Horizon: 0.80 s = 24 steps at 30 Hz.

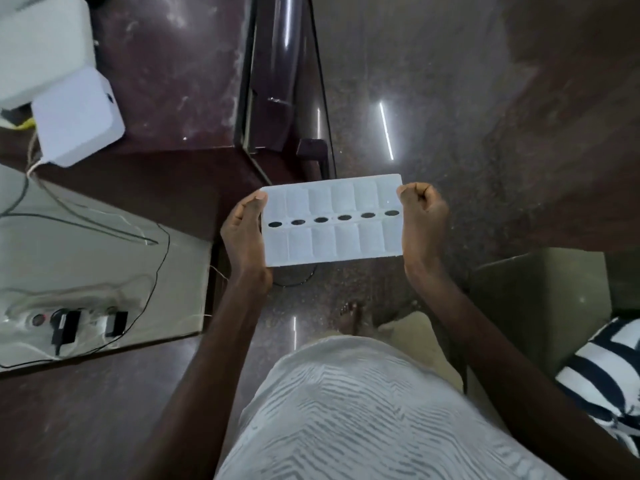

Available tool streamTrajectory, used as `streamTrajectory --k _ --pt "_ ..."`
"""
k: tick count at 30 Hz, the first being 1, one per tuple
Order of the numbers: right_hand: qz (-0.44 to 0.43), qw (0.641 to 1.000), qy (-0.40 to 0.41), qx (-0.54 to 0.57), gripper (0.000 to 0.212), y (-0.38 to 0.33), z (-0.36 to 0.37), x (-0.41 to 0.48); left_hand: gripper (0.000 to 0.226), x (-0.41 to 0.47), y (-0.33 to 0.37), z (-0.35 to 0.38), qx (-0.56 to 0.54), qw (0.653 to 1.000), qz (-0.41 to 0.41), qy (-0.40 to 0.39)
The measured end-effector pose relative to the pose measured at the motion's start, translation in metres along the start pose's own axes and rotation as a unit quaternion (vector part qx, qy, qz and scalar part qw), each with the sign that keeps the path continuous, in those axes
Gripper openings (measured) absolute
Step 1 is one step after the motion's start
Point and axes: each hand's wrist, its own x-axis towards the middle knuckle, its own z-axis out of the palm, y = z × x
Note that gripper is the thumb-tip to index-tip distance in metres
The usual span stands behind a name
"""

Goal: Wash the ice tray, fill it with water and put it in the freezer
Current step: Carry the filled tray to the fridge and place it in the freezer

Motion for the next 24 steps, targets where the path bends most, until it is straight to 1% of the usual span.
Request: streamTrajectory --k 6,14,20,24 --pt "-0.001 1.0 -0.013 -0.006 0.01 -0.012 -0.024 0.081 0.022 0.013 0.005 0.079 -0.012 1.0 -0.001 0.009" --pt "-0.015 0.999 -0.045 0.008 0.016 -0.04 -0.084 0.21 0.021 0.019 0.004 0.216 -0.023 0.999 -0.002 0.022" --pt "-0.029 0.999 -0.031 0.01 0.013 -0.059 -0.145 0.302 0.026 0.013 0.006 0.328 -0.04 0.999 -0.006 0.002" --pt "-0.035 0.999 -0.01 0.008 0.014 -0.07 -0.186 0.352 0.027 0.006 0.005 0.395 -0.043 0.999 -0.017 -0.021"
